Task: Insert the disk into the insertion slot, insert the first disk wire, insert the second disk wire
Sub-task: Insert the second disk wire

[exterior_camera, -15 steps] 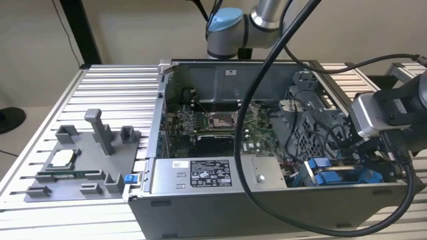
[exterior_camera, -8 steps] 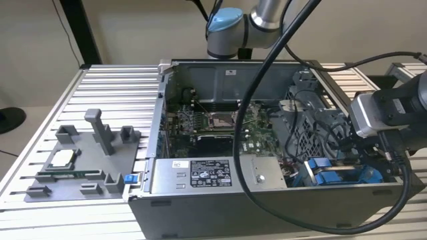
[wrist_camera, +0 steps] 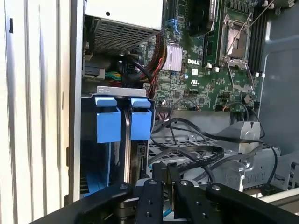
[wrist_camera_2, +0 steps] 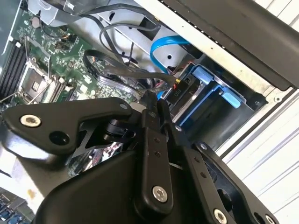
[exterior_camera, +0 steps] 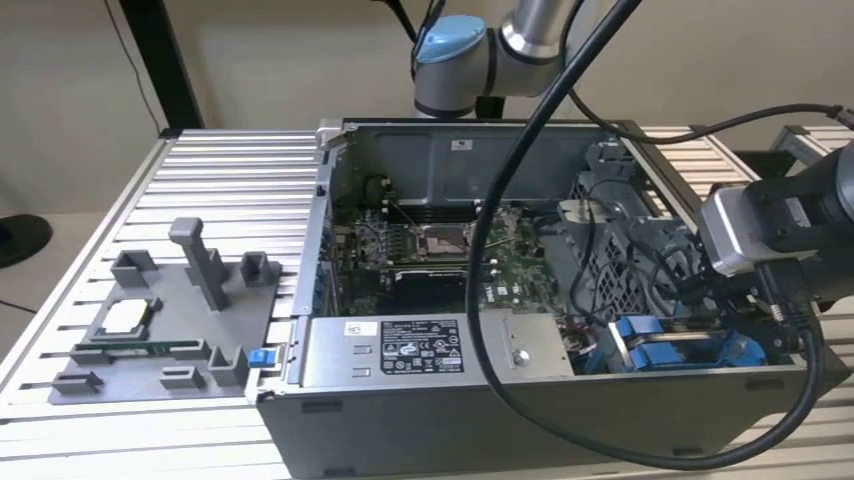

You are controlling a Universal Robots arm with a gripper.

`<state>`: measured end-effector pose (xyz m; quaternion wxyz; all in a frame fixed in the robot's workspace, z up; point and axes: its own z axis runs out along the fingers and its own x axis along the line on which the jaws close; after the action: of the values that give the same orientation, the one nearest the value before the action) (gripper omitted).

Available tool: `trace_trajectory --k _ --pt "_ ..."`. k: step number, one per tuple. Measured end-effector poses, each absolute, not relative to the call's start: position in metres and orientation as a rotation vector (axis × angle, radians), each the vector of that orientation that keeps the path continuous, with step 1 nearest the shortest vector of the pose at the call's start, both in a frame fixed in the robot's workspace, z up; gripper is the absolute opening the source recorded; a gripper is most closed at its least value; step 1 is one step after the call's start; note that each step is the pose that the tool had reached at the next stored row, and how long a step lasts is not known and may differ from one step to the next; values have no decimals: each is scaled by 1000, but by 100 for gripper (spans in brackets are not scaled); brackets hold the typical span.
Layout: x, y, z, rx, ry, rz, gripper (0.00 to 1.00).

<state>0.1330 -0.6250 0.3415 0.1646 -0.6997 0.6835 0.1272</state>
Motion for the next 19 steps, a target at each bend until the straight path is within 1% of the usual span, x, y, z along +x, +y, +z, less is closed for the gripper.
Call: trace_trajectory --k 10,15,19 --pt "133 -625 342 -2043 1992 289 0" --pt "133 -624 342 -2079 2024 232 0" --pt "131 -622 343 -2084 2029 223 0"
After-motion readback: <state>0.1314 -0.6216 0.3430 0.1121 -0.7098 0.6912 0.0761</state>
